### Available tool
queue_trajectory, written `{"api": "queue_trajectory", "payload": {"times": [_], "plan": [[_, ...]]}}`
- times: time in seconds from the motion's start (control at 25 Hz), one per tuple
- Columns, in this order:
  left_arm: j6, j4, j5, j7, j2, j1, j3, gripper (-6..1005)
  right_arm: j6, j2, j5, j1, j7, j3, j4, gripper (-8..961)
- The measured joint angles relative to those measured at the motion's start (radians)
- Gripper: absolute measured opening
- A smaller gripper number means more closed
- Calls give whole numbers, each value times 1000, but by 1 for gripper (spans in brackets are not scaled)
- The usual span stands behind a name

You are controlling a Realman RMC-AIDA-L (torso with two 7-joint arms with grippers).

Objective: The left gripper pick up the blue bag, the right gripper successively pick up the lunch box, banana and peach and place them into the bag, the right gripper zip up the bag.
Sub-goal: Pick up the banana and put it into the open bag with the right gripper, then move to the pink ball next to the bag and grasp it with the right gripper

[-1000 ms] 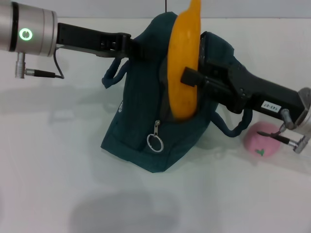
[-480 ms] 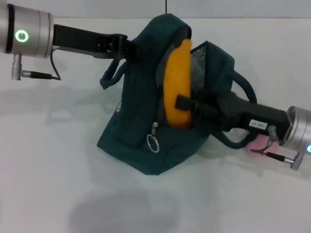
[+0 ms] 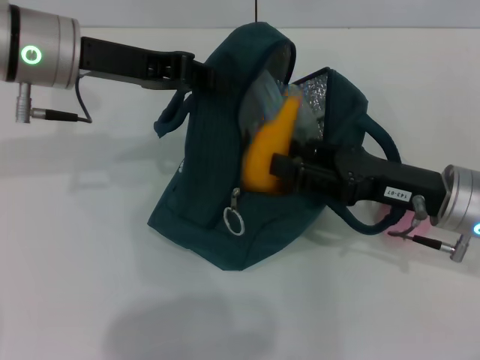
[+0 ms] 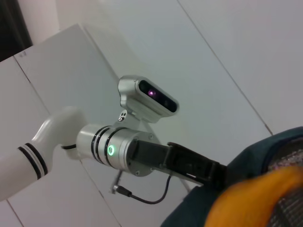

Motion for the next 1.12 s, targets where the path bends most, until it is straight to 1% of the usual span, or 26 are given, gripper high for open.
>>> {"api": "queue_trajectory", "payload": {"times": [0.12,0.32,0.44,0.48,0.52,0.56,0.6,0.68,0.72,0.76,0.88,0.92,0.96,1.0,1.04,1.08,1.12], "plan": [[0,0,0,0,0,0,1,47,3,-6,-3,16,24,-4,0,590],[1,-2,0,-1,-1,0,1,47,14,-23,-48,44,98,4,0,603],[1,-2,0,-1,-1,7,1,47,-9,-33,-47,19,77,67,-10,733],[2,-2,0,-1,-1,9,1,47,-38,-41,-48,0,58,98,-22,776],[2,-2,1,0,0,12,1,47,-85,-52,-50,-26,29,134,-42,819],[2,-2,1,0,1,12,1,47,-116,-61,-50,-43,9,155,-53,826],[1,-2,2,0,1,13,0,47,-195,-80,-50,-77,-41,198,-79,832],[1,-2,3,0,2,16,-3,47,-315,-111,-50,-133,-119,265,-119,846],[1,-2,3,1,3,20,-3,47,-362,-125,-50,-160,-146,296,-144,852],[1,-2,3,1,4,24,-3,47,-405,-145,-55,-199,-167,338,-183,859],[0,-2,3,1,6,33,-3,47,-420,-188,-123,-299,-152,422,-341,860],[0,-2,4,1,7,37,-4,47,-383,-196,-199,-345,-104,472,-461,860],[0,-2,4,1,8,42,-4,47,-366,-197,-232,-365,-82,490,-501,860],[0,-2,4,1,8,42,-4,47,-305,-190,-338,-405,-7,550,-635,860],[-1,-2,4,2,9,45,-4,47,-244,-170,-461,-444,85,614,-775,860],[-1,-2,4,3,10,45,-4,47,-195,-146,-582,-467,165,666,-900,860],[-2,-2,4,4,9,45,-4,47,-164,-117,-703,-481,236,707,-997,860]]}}
